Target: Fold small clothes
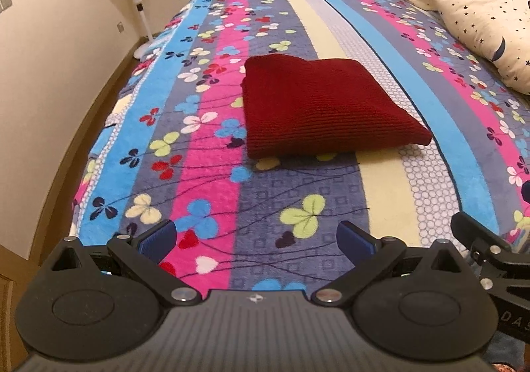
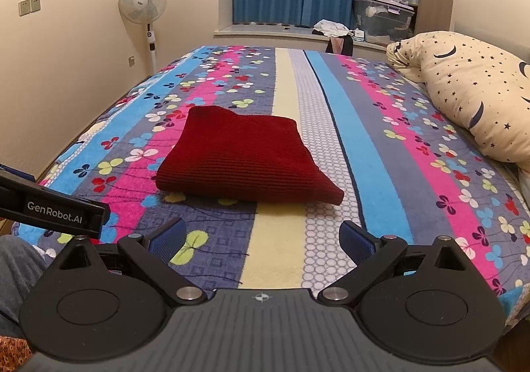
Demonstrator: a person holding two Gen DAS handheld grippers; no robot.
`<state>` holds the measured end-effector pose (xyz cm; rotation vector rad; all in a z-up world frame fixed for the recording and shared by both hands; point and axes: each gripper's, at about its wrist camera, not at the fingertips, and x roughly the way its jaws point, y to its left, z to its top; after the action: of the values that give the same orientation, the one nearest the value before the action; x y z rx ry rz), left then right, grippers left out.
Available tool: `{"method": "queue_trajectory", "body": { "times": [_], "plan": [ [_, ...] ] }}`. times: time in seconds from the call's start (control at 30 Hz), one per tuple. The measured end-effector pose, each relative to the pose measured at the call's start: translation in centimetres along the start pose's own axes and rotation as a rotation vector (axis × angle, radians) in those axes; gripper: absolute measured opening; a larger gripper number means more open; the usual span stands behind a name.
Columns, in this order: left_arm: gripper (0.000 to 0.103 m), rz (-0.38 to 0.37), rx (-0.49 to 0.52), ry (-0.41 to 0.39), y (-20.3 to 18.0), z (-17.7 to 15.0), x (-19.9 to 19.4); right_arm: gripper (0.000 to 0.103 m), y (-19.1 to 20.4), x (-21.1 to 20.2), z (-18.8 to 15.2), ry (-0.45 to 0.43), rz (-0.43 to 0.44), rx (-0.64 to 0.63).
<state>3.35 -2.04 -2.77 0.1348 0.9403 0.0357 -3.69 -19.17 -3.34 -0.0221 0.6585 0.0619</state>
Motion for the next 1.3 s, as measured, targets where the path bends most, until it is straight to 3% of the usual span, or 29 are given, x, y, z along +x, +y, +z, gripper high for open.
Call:
{"method": "queue_trajectory", "body": {
  "times": [1.3],
  "plan": [
    [0.103,0.006,0.021,0.000,-0.25,-0.11,-0.16,0.099,0.05,-0.25,0.24,-0.015,-0.008,-0.001]
  ]
}}
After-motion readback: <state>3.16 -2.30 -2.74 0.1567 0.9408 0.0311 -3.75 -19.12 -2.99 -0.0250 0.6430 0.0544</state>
